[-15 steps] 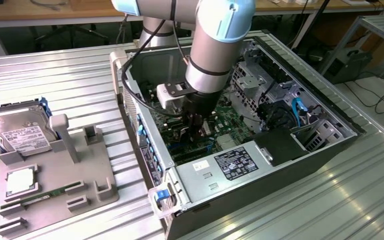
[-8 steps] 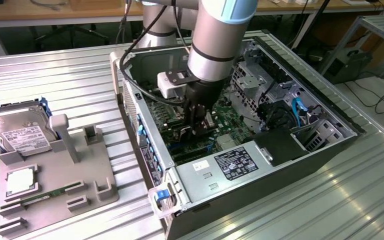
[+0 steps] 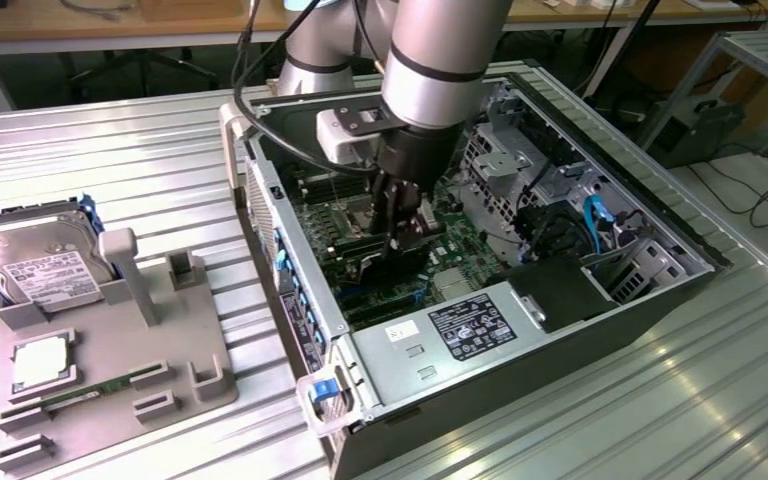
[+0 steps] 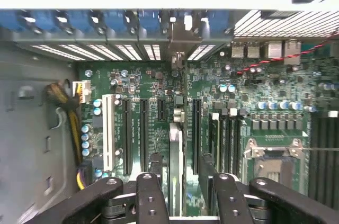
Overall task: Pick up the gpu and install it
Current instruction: 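Insert the gpu into the slot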
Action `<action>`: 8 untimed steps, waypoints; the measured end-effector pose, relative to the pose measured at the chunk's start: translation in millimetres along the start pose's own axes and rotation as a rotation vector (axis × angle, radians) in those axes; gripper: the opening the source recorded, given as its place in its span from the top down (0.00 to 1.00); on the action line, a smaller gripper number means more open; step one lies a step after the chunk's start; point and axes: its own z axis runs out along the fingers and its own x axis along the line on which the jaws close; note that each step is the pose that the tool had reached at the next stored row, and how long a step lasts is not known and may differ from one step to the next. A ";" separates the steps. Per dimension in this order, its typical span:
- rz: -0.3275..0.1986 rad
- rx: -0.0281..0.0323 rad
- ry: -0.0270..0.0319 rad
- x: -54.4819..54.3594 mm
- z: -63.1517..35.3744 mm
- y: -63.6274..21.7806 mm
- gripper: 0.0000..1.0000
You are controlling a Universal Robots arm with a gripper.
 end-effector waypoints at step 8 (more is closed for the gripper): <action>0.000 0.0001 0.0000 0.0 -0.1 0.0 0.80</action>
